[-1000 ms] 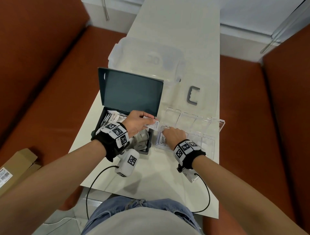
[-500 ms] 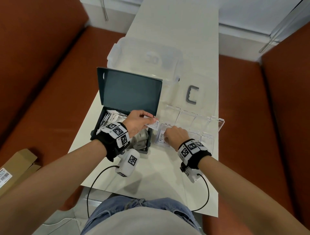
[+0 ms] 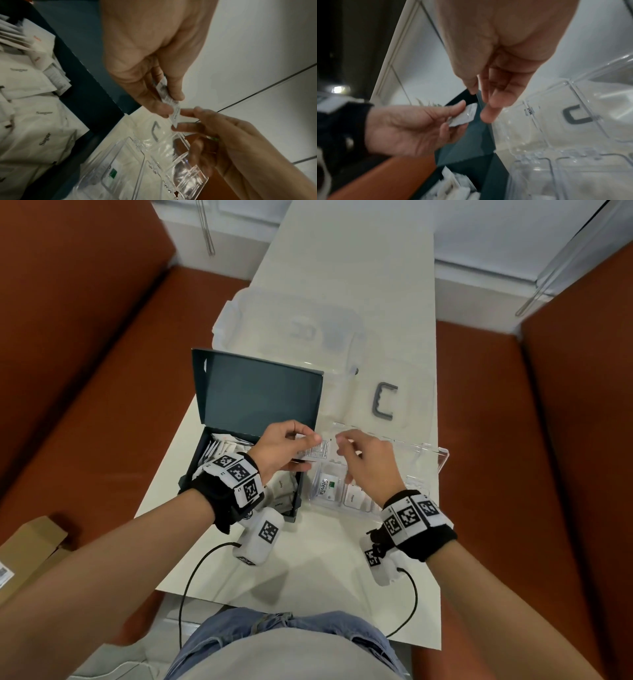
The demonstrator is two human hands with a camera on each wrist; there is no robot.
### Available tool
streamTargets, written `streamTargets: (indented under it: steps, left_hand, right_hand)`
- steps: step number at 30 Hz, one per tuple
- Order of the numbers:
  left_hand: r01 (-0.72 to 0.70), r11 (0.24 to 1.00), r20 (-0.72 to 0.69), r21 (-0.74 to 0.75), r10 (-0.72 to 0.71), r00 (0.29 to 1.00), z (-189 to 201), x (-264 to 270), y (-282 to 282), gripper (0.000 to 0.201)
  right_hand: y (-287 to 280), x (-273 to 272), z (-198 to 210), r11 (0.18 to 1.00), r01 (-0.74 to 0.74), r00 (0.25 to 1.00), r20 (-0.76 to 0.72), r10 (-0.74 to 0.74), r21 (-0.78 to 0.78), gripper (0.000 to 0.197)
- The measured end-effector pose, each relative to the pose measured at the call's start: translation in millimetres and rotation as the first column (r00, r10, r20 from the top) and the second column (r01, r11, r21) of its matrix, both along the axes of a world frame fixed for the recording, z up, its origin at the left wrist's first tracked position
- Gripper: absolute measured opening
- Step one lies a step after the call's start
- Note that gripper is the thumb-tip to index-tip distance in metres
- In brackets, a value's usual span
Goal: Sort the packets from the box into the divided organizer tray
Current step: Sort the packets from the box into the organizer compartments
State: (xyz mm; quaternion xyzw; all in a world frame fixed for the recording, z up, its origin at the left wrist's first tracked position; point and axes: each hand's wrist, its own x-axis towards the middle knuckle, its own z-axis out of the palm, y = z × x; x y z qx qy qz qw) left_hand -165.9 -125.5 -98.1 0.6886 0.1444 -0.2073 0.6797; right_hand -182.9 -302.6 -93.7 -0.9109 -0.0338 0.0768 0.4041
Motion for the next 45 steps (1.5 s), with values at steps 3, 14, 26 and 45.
streamTargets:
  steps: [3, 14, 26, 45]
  left_hand:
    - [0.027, 0.999, 0.081, -0.02, -0.025, 0.996, 6.3, 1.0, -8.4, 0.014]
    - [0.186, 0.968, -0.065, -0.168, -0.199, 0.978, 17.3, -5.5, -15.7, 0.02]
    - [0.07, 0.992, 0.001, -0.106, -0.071, 0.998, 7.1, -10.4, -18.4, 0.014]
    - [0.196, 0.944, -0.102, 0.265, -0.175, 0.979, -23.9, -8.2, 5.2, 0.012]
  right_hand:
    - [-0.7, -2.9, 9.2, 0.981, 0.023, 0.997, -0.072, -0.009, 0.191, 0.027]
    - [-24.1, -1.6, 14.6, 0.9, 0.116, 0.986, 0.057, -0.154, 0.421, 0.018]
    - [-18.8, 2.4, 6.7, 0.848, 0.199, 0.977, -0.168, -0.132, 0.491, 0.015]
    - [15.3, 8.9, -59.5, 0.802, -0.239, 0.956, -0.277, 0.095, -0.547, 0.025]
